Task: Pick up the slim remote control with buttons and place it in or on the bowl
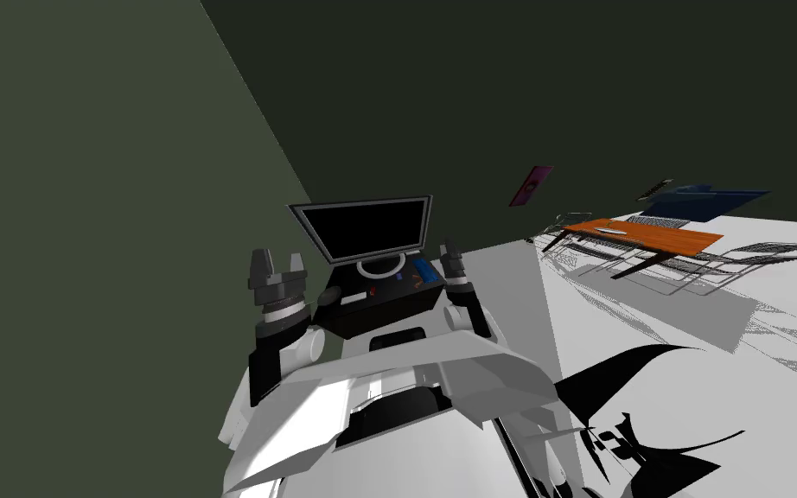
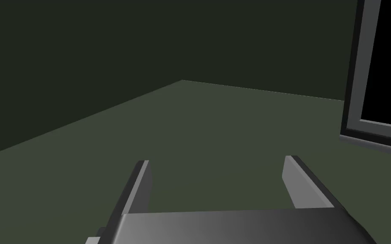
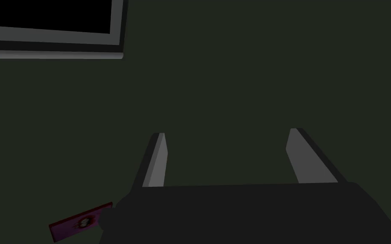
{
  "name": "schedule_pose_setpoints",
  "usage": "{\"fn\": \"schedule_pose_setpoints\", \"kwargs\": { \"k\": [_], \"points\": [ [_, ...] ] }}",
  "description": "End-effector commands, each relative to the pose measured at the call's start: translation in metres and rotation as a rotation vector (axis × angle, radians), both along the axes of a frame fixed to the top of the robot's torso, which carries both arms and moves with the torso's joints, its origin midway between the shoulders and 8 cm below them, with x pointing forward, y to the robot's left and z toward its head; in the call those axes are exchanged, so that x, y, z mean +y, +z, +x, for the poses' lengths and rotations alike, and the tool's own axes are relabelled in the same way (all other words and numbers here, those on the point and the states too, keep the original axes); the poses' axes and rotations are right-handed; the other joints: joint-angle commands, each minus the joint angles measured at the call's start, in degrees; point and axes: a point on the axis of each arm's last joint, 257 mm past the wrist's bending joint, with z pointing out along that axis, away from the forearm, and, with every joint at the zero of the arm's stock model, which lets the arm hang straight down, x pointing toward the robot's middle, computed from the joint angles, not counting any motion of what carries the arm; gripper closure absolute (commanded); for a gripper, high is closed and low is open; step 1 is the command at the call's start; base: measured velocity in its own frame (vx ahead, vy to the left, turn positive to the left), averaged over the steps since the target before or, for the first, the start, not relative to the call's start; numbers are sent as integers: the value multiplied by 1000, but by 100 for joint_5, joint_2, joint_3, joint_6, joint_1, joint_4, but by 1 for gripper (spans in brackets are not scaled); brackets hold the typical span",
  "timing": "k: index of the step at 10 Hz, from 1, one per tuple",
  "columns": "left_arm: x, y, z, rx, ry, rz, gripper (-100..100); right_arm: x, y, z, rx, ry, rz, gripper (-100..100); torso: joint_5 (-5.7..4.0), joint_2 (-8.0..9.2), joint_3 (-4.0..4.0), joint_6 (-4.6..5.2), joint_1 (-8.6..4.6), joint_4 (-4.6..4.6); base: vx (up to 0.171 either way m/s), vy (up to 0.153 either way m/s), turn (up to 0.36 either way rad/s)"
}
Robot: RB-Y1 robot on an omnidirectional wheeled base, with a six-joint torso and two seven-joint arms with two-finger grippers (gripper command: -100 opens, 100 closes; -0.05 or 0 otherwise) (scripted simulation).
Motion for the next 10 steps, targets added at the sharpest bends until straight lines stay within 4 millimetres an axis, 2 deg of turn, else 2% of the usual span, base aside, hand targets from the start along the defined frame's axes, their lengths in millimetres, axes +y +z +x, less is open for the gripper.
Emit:
{"fn": "schedule_pose_setpoints", "kwargs": {
  "k": [1, 4, 9, 10],
  "points": [
    [5, -14, 13, 50, -14, -16, -100, 0, 0, 0, 0, 0, 0, 0, 0, 0, 0, 0, 0, 0, -7, 12, -165],
    [14, -40, 34, 136, -32, -45, -100, 0, 0, 0, 0, 0, 0, 0, 3, 10, 5, 1, 14, 2, -32, 31, -146],
    [43, -105, 79, 340, -58, -120, -100, 0, 0, 0, 0, 0, 0, 0, 4, 18, 10, 1, 17, 4, -49, 35, -189],
    [44, -112, 81, 356, -55, -123, -100, 0, 0, 0, 0, 0, 0, 0, 4, 18, 10, 1, 15, 4, -32, 19, -77]
  ]
}}
